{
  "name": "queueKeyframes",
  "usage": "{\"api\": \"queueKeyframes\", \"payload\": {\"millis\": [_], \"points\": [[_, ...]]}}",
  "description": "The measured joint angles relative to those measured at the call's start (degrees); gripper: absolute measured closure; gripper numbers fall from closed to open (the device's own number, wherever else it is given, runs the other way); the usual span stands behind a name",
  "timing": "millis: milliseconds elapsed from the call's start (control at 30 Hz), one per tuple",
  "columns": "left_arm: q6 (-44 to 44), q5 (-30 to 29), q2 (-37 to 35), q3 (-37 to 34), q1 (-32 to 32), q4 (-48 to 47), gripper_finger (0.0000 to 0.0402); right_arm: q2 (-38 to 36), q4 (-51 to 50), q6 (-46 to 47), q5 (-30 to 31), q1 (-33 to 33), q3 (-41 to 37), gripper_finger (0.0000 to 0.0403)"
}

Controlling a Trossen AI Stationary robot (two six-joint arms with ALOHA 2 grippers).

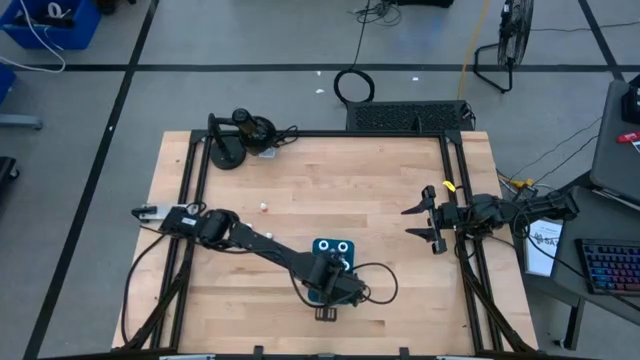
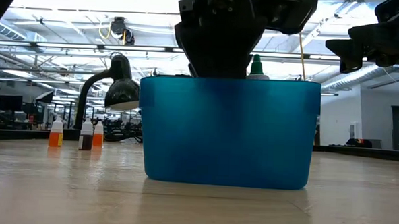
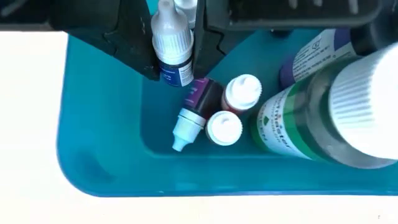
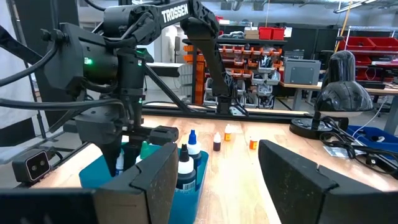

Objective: Pick & Place food coloring
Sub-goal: Put the blue small food coloring bottle into the blue bin

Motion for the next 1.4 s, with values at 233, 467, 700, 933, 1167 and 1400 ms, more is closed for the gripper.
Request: {"api": "queueKeyframes", "payload": {"millis": [233, 467, 700, 933, 1167, 1400], "points": [[-0.1, 1.0, 0.0, 0.0, 0.0, -0.1, 0.031, 0.0, 0.0, 0.0, 0.0, 0.0, 0.0, 0.019], [-0.1, 0.7, 0.0, -1.1, 0.0, -0.1, 0.0309, 0.0, 0.0, 0.0, 0.0, 0.0, 0.0, 0.0191], [-0.7, 0.4, 0.0, -1.2, 0.0, 0.2, 0.0309, 0.0, 0.0, 0.0, 0.0, 0.0, 0.0, 0.019], [-1.3, -0.1, 0.1, -1.3, 0.0, 0.2, 0.0309, 0.0, 0.0, 0.0, 0.0, 0.0, 0.0, 0.0191], [-1.9, -0.3, 0.1, -1.3, -0.1, 0.5, 0.0309, 0.0, 0.0, 0.0, 0.0, 0.0, 0.0, 0.0191], [-2.0, -0.2, 0.1, -1.3, 0.0, 3.2, 0.0287, 0.0, 0.0, 0.0, 0.0, 0.0, 0.0, 0.019]]}}
